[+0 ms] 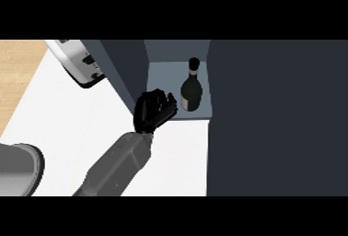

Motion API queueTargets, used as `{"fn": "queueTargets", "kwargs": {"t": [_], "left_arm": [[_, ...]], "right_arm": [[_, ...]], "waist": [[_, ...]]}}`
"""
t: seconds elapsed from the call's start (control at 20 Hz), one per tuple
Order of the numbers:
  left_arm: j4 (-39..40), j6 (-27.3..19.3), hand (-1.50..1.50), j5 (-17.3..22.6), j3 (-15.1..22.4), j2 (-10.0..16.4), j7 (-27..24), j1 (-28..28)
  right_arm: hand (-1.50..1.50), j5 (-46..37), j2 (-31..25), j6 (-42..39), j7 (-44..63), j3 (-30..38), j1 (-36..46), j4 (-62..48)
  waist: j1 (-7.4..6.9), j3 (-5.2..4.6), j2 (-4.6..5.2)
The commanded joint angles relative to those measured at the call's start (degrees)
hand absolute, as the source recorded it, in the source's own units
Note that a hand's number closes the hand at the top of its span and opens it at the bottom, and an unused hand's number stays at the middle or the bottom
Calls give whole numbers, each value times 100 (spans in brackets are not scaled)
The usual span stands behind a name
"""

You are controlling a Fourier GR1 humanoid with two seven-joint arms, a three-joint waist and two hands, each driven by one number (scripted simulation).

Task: Pick up the wine, place it into the cabinet and close the cabinet

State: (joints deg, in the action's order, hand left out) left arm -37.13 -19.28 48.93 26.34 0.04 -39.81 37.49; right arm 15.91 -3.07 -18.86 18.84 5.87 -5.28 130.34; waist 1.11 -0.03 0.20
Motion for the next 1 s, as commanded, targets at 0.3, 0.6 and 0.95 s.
{"fn": "queueTargets", "kwargs": {"t": [0.3,0.6,0.95], "left_arm": [[759,102,150,920,237,-4,26,941],[1011,180,150,965,58,-4,28,1300],[1780,326,150,1034,102,-4,-125,1384]], "right_arm": [[-150,-403,218,162,-10,-367,90,-120],[-150,210,-165,53,246,141,216,7],[-150,84,-147,-204,-289,193,171,-478]], "waist": [[77,-2,18],[64,-1,14],[94,1,36]]}}
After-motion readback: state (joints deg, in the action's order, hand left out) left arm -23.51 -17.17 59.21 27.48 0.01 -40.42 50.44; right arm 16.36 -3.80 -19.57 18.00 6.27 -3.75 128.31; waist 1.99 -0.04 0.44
